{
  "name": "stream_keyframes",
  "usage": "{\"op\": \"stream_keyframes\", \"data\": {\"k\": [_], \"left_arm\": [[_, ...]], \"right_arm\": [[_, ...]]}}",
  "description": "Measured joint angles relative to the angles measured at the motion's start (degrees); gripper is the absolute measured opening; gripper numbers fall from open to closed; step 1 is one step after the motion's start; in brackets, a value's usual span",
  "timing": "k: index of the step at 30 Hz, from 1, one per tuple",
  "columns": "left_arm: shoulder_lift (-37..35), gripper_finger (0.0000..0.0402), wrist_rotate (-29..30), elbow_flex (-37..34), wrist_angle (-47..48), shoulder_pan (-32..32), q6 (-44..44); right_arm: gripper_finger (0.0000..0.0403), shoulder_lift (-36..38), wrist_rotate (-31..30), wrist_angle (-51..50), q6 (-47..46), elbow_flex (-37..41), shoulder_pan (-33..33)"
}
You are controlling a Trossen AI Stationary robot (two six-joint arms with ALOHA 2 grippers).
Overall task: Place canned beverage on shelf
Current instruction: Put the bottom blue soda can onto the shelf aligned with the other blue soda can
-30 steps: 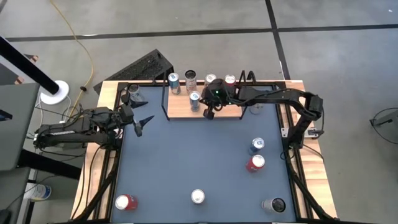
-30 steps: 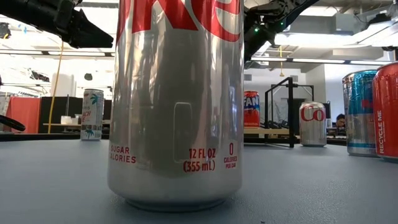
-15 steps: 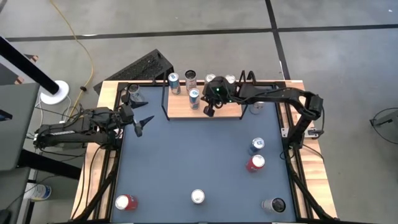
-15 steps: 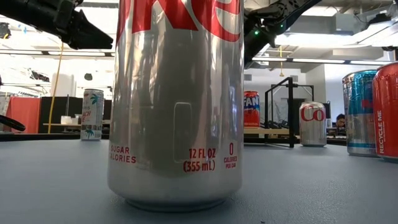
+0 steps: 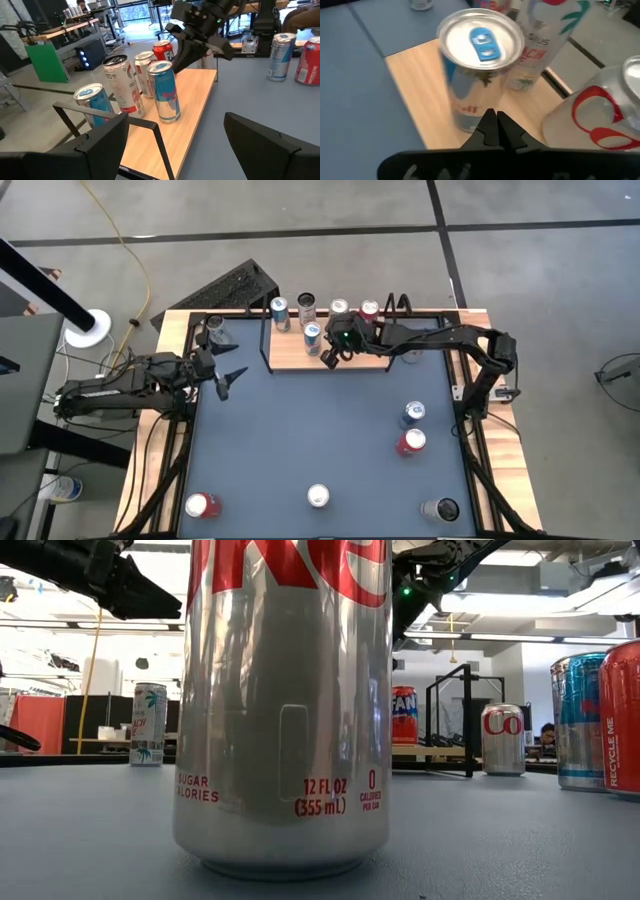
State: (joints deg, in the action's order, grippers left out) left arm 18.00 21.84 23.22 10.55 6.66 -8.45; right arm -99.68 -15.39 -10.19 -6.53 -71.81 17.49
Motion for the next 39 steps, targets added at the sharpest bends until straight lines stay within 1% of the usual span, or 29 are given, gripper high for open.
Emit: {"op": "stream_keyframes", "data": {"k": [2,6,14,17,25,34,39], "left_arm": [[0.0,0.0318,-0.22,0.0,-0.01,0.01,-0.01],[0.0,0.0318,-0.35,0.0,0.03,0.0,0.02],[0.0,0.0318,-1.97,0.02,0.25,0.01,0.22],[0.0,0.0318,-2.09,0.02,0.25,-0.01,0.2],[0.0,0.0318,-2.07,0.02,0.26,-0.03,0.17],[0.0,0.0318,-2.07,0.02,0.26,-0.03,0.33],[0.0,0.0318,-2.05,0.02,0.28,-0.03,0.54]], "right_arm": [[0.0,-0.02,-1.48,1.29,-1.13,0.0,-0.26],[0.0,-1.62,-1.73,4.98,-2.13,-0.11,-0.26],[0.0,-5.63,-0.97,9.93,-2.72,-0.08,0.24],[0.0,-5.79,0.51,11.81,-3.11,0.04,0.29],[0.0,-5.68,1.84,17.22,-2.64,-0.02,0.27],[0.0,-5.68,1.9,16.77,-2.99,-0.02,0.94],[0.0,-7.52,2.48,19.77,-3.62,-0.07,1.51]]}}
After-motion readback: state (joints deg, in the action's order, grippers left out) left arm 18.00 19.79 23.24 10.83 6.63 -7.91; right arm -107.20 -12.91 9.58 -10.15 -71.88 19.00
